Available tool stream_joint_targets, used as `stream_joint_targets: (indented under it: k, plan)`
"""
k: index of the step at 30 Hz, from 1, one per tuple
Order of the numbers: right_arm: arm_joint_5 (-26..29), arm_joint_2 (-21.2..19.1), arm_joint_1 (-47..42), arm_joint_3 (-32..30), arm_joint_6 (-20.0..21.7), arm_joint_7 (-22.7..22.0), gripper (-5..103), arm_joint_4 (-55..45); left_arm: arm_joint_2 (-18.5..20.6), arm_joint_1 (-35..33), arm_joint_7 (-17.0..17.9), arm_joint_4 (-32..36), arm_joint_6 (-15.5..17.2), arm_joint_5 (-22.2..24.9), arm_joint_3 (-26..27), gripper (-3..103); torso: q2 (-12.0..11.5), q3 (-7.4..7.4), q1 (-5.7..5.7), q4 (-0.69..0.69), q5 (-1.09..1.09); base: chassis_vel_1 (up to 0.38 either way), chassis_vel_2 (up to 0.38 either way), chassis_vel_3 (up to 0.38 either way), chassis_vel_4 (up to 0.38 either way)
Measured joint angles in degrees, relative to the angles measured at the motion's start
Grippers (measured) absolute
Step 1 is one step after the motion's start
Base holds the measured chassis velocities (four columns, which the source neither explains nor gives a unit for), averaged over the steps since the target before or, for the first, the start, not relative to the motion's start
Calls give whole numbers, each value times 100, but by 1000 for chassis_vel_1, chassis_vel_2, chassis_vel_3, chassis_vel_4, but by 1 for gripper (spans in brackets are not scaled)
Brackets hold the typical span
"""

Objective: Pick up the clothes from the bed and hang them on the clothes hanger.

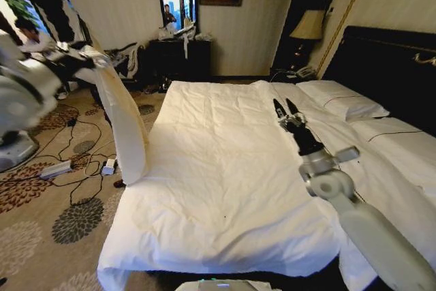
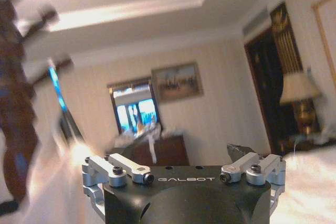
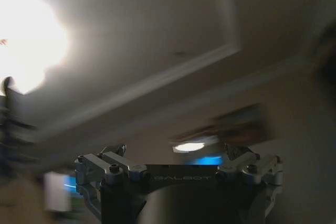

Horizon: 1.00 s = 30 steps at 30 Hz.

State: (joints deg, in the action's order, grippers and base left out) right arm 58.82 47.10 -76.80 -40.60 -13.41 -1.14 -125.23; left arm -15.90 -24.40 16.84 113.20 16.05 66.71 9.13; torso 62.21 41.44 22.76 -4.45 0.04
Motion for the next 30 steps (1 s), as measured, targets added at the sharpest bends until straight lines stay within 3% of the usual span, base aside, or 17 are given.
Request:
stream_joint_targets:
  k: [2, 3, 4, 5, 6, 9, 11, 12, 14, 19, 30]
  plan:
    - [-1092, 471, -974, -650, -87, -514, 100, -373, -380, -1058, 107, 200, -213, -759, 420, 100, 1, 0, 1, -12, -14, 0, 0, 0, 0]
    - [-1092, 471, -974, -650, -87, -514, 100, -373, -380, -1058, 107, 200, -213, -759, 420, 100, 1, 0, 1, -12, -14, 0, 0, 0, 0]
    - [-1404, 607, -1137, -683, -161, -645, 100, -423, -528, -1503, 184, 302, -316, -971, 751, 100, 0, 0, 1, -12, -2, 0, 0, 0, 0]
    - [-2073, 944, -1473, -669, -322, -876, 100, -518, -919, -2495, 323, 569, -557, -1291, 1356, 100, 0, -2, 0, -1, 6, 0, 0, 0, 0]
    - [-2896, 1613, -1972, -443, -640, -1062, 100, -616, -1840, -4090, 508, 1212, -579, -1879, 2158, 100, 0, -1, -1, 1, -5, 0, 0, 0, 0]
    - [-3326, 2021, -2257, -243, -804, -1070, 100, -648, -2479, -5033, 463, 1638, -575, -2471, 2446, 100, 1, -1, -1, -1, -5, 0, 0, 0, 0]
    - [-3739, 2346, -2500, -13, -842, -1102, 100, -727, -3396, -5927, 179, 2040, -635, -3342, 2548, 100, 1, -1, -2, 1, 1, 0, 0, 0, 0]
    - [-3739, 2346, -2500, -13, -842, -1102, 100, -727, -3396, -5927, 179, 2040, -635, -3342, 2548, 100, 1, -1, -2, 1, 1, 0, 0, 0, 0]
    - [-4053, 2478, -2657, 147, -842, -1107, 100, -795, -4077, -6463, -234, 2251, -836, -4034, 2501, 100, 1, -2, -2, 2, -6, 0, 0, 0, 0]
    - [-4559, 2518, -2967, 389, -835, -1032, 100, -913, -4924, -7204, -721, 2604, -1228, -5000, 2219, 100, 1, -1, -3, 0, -2, 0, 0, 0, 0]
    - [-4575, 2489, -2969, 412, -816, -972, 100, -923, -4991, -7263, -761, 2640, -1279, -5070, 2152, 100, 1, 0, 0, -2, -4, 0, 0, 0, 0]
